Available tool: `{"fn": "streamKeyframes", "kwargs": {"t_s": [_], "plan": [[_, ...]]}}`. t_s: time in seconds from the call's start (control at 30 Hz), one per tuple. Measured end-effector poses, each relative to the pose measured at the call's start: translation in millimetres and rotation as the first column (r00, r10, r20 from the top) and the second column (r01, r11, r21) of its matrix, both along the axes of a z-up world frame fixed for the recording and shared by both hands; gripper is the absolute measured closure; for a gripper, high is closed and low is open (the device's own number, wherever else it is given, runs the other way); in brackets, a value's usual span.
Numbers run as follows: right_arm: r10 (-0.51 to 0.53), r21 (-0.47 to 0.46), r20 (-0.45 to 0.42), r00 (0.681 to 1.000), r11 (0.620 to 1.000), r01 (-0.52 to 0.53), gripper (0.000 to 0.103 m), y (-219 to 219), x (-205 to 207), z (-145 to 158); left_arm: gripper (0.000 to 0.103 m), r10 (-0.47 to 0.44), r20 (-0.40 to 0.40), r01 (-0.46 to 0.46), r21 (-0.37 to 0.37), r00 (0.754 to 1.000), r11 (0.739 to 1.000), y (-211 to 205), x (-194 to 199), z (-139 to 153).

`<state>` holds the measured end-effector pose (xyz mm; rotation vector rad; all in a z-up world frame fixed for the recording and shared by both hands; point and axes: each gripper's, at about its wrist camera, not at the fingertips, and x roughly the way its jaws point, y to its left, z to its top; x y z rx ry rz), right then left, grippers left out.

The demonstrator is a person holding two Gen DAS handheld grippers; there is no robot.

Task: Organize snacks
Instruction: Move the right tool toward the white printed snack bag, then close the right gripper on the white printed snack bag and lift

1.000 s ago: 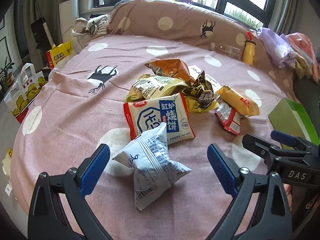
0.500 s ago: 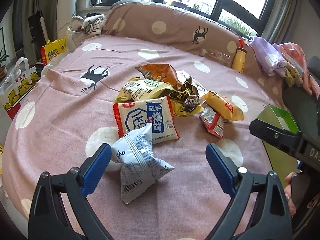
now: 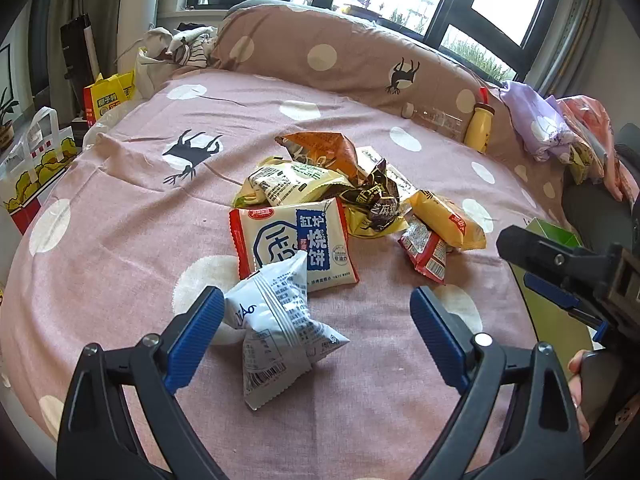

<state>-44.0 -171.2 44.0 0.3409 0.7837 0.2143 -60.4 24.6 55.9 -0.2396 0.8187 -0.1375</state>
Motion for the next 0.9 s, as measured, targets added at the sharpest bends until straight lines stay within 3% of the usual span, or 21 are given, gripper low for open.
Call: {"fn": "streamKeyframes", "kwargs": {"t_s": [0.53,0.67,0.9], "plan": [[0.006,-0.018,0.006,1.000,1.000,-0.006,0.000,5.2,0.3,-0.9,0.016,-0.002,0.004,0.002,-0.014,1.000,1.000,-4.4,1.8,2.1],[0.012,0.001,0.000,1.000,1.000,-0.012,0.000,4.7,1.1,-1.2,0.029,-0.004,-0.001,0.004,-0.005,1.000,1.000,-8.1,3.5,1.5],[0.039,0.005,-0.004,0.999,0.999,-0.039,0.008,11.9,0.9,-1.2,0.037,-0.015,0.000,0.015,-0.020,1.000,1.000,-7.9,3.9,3.2]]}}
